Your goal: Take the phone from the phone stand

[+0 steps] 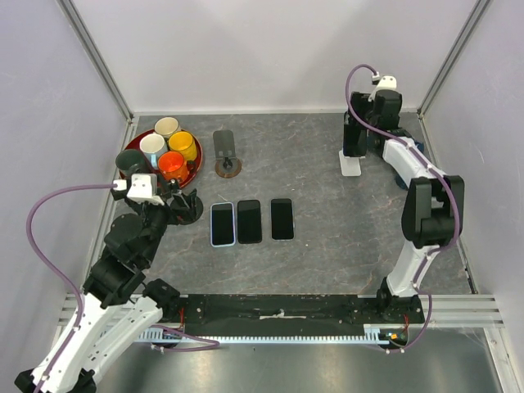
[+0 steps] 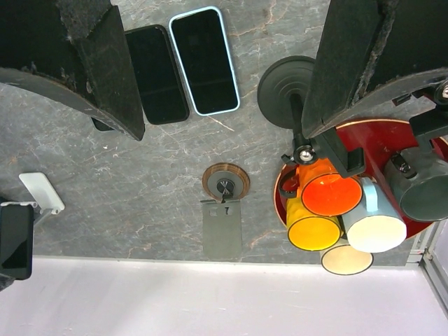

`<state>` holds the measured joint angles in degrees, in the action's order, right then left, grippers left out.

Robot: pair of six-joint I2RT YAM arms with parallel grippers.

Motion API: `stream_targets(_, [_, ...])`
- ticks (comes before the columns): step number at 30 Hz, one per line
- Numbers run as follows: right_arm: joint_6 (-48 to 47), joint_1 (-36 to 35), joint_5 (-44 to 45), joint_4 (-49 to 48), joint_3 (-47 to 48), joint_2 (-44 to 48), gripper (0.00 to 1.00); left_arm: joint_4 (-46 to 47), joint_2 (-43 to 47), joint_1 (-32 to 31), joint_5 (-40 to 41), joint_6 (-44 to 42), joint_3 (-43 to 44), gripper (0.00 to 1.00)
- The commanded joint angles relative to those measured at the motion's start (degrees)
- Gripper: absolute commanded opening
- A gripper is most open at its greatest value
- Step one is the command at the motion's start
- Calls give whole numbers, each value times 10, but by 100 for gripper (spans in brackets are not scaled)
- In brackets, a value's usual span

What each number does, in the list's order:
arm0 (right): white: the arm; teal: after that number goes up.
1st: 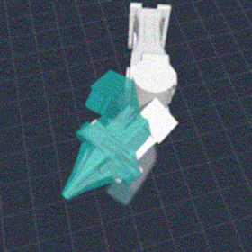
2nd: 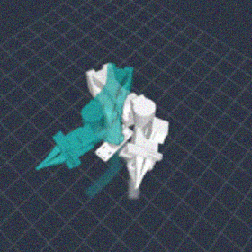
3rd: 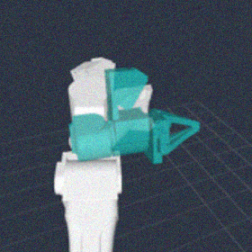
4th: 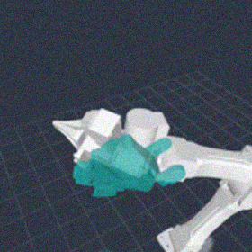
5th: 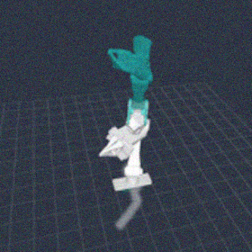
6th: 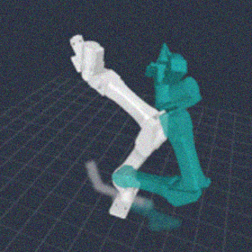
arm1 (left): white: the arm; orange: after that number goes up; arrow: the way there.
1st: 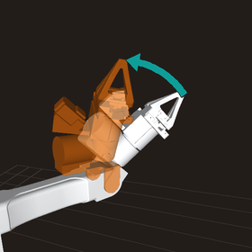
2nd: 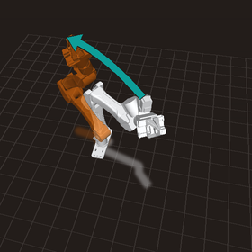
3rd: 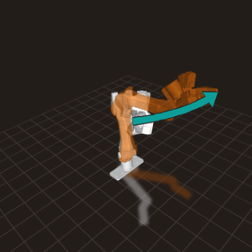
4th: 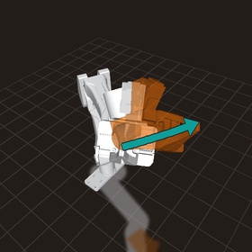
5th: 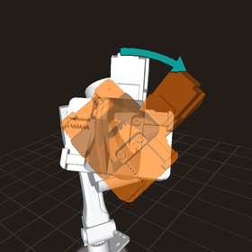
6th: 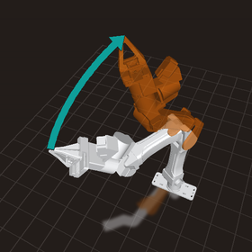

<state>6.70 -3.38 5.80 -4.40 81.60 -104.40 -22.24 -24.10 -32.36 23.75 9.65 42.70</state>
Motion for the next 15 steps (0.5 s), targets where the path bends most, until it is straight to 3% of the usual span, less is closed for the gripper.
stream_targets(1, [-34, 1, -57, 5, 82, -54, 98, 23, -14, 13, -24, 12, -4, 100])
stream_targets(15, [-40, 5, -62, 20, 98, -116, 98, 25, -39, 29, -41, 16, -4, 100])
